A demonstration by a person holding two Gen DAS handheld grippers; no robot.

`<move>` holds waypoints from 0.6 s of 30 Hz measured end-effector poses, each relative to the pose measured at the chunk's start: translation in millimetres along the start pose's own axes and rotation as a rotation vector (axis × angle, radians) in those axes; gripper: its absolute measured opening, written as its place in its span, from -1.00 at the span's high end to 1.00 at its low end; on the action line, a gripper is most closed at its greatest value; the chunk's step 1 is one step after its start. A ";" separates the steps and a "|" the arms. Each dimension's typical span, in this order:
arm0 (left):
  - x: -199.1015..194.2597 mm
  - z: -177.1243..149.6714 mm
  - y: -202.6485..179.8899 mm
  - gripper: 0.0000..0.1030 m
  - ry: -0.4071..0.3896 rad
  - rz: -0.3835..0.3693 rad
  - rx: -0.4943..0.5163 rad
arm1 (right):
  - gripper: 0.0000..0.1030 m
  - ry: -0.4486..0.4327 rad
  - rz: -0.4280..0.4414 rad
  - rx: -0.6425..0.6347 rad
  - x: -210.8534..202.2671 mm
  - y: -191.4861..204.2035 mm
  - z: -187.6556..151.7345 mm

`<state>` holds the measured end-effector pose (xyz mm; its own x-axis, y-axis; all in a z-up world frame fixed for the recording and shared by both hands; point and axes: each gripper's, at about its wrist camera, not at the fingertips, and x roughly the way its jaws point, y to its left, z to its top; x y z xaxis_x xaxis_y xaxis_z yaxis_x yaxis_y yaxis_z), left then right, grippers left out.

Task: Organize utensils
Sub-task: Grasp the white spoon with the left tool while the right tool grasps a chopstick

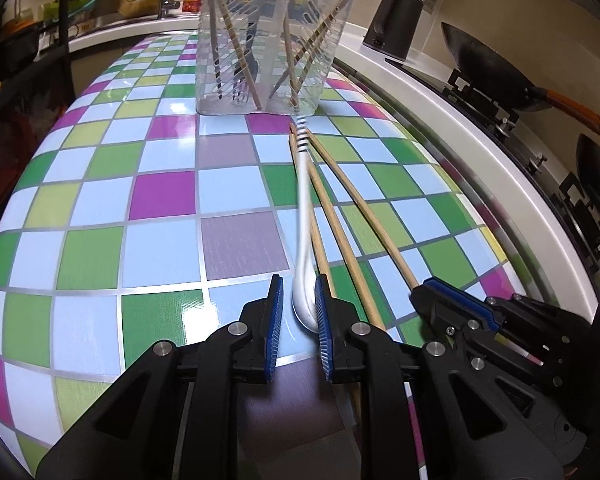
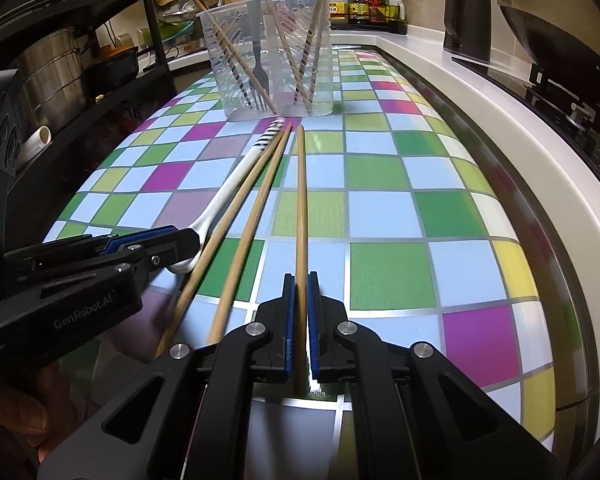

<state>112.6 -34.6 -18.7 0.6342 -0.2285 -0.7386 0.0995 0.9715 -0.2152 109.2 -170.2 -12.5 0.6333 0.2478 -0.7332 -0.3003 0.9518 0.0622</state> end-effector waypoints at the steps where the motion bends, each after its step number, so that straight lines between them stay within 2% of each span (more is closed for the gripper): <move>1: -0.6 -0.9 -2.0 0.70 -0.002 0.013 0.015 | 0.88 -0.001 -0.007 -0.005 0.2 1.2 -0.1; 3: -3.5 -2.5 -0.8 0.82 -0.014 0.034 0.007 | 0.88 -0.001 -0.018 -0.013 0.3 3.2 0.0; 8: -12.6 -4.9 21.0 0.84 -0.032 0.074 -0.056 | 0.88 -0.001 -0.023 -0.002 0.2 2.1 0.1; 14: -24.3 -8.6 48.8 0.83 -0.072 0.191 -0.134 | 0.88 -0.020 -0.077 0.040 -0.5 -2.7 -0.8; 18: -26.9 -10.9 55.1 0.83 -0.088 0.238 -0.136 | 0.86 -0.040 -0.102 0.093 -1.5 -9.8 -2.9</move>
<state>92.7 24.4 -17.7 0.6920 0.0165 -0.7217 -0.1595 0.9785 -0.1305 109.1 -180.4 -14.0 0.6857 0.1540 -0.7114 -0.1667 0.9846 0.0525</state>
